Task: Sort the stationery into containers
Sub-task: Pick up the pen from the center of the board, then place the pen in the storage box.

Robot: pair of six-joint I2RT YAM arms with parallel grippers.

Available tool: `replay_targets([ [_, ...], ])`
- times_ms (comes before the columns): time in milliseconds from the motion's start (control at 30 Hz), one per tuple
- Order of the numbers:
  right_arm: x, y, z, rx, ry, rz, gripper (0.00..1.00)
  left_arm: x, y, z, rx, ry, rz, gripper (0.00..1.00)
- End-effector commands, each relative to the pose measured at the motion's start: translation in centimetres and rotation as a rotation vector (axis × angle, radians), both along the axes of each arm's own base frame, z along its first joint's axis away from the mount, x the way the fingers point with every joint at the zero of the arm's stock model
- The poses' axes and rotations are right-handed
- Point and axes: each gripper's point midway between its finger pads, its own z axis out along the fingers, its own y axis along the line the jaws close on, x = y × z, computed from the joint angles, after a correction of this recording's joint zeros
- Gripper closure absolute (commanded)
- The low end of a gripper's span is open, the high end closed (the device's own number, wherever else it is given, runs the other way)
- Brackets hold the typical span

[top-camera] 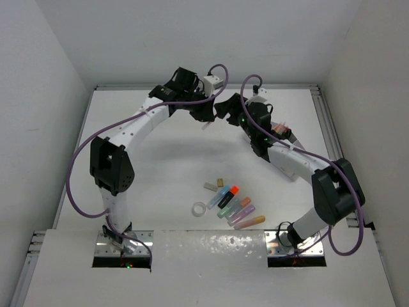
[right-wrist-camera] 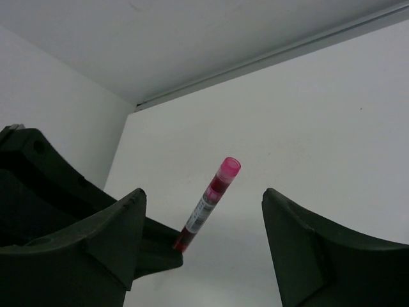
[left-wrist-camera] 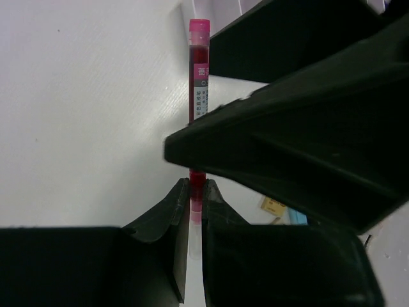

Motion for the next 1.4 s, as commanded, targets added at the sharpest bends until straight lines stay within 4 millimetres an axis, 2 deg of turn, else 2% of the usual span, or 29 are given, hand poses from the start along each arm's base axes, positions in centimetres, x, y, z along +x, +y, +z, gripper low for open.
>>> replay_targets([
  [0, 1.0, 1.9, 2.0, 0.108, -0.035, 0.038, 0.29, -0.7, -0.6, 2.1, -0.036, -0.044, -0.032, 1.0],
  [67, 1.2, 2.1, 1.4, 0.129, -0.013, 0.037, 0.32, -0.8, -0.9, 2.2, -0.046, -0.042, -0.038, 1.0],
  [100, 1.4, 2.2, 0.6, 0.129, 0.004, 0.036, 0.37, -0.8, -0.9, 2.5, -0.051, -0.047, -0.042, 1.0],
  [167, 1.5, 2.4, 0.4, 0.148, 0.012, 0.036, 0.46, -0.9, -1.1, 2.7, -0.057, -0.048, -0.049, 1.0],
  [200, 1.6, 2.4, 0.3, 0.148, 0.01, 0.034, 0.53, -1.0, -1.1, 2.7, -0.057, -0.047, -0.049, 1.0],
  [233, 1.7, 2.5, 0.4, 0.151, 0.005, 0.037, 0.74, -1.1, -1.0, 2.6, -0.054, -0.047, -0.051, 1.0],
  [333, 1.6, 2.4, 1.0, 0.131, -0.012, 0.042, 1.0, -1.1, -0.8, 1.8, -0.038, -0.034, -0.044, 0.99],
  [367, 1.7, 2.0, 1.1, 0.102, -0.023, 0.036, 1.0, -1.0, -0.7, 1.6, -0.033, -0.034, -0.04, 0.85],
  [400, 1.7, 1.6, 1.2, 0.084, -0.03, 0.027, 1.0, -0.9, -0.5, 1.4, -0.029, -0.029, -0.031, 0.33],
  [433, 1.4, 0.8, 1.5, 0.051, -0.044, 0.017, 1.0, -0.8, -0.2, 1.5, -0.029, -0.031, -0.022, 0.05],
  [467, 1.5, -0.4, 1.7, 0.03, -0.054, -0.006, 1.0, -0.5, 0.1, 1.7, -0.032, -0.033, -0.011, 0.0],
  [567, 1.2, -5.2, 2.3, -0.094, -0.09, -0.104, 1.0, 1.3, 2.3, 2.5, -0.042, -0.048, 0.068, 0.0],
  [633, 0.9, -8.4, 1.5, -0.26, -0.072, -0.171, 1.0, 2.5, 3.6, 2.9, -0.019, -0.074, 0.116, 0.0],
  [667, 0.7, -10.4, 2.6, -0.303, -0.092, -0.215, 1.0, 2.9, 4.3, 2.7, -0.006, -0.075, 0.136, 0.0],
  [733, 0.2, -13.5, 2.2, -0.438, -0.073, -0.282, 1.0, 3.7, 5.4, 2.6, 0.025, -0.092, 0.173, 0.0],
  [767, -0.1, -15.3, 3.0, -0.471, -0.082, -0.328, 1.0, 3.9, 6.0, 2.3, 0.038, -0.088, 0.19, 0.0],
  [867, -0.7, -19.3, 2.0, -0.575, -0.035, -0.432, 1.0, 4.3, 7.2, 1.7, 0.061, -0.081, 0.225, 0.0],
  [933, -1.0, -21.2, 1.0, -0.609, 0.0, -0.473, 1.0, 4.3, 7.4, 1.0, 0.071, -0.07, 0.226, 0.0],
  [1033, -0.8, -21.9, -0.9, -0.628, 0.044, -0.478, 1.0, 4.3, 7.4, 0.9, 0.069, -0.066, 0.227, 0.0],
  [1167, -0.2, -21.8, -3.6, -0.631, 0.103, -0.468, 1.0, 4.3, 7.7, 1.0, 0.074, -0.073, 0.229, 0.0],
  [1267, 0.0, -21.9, -5.0, -0.618, 0.127, -0.473, 1.0, 4.3, 8.0, 1.0, 0.085, -0.075, 0.237, 0.0],
  [1367, 0.5, -21.3, -5.6, -0.609, 0.126, -0.44, 1.0, 4.3, 8.2, 1.0, 0.088, -0.077, 0.239, 0.0],
])
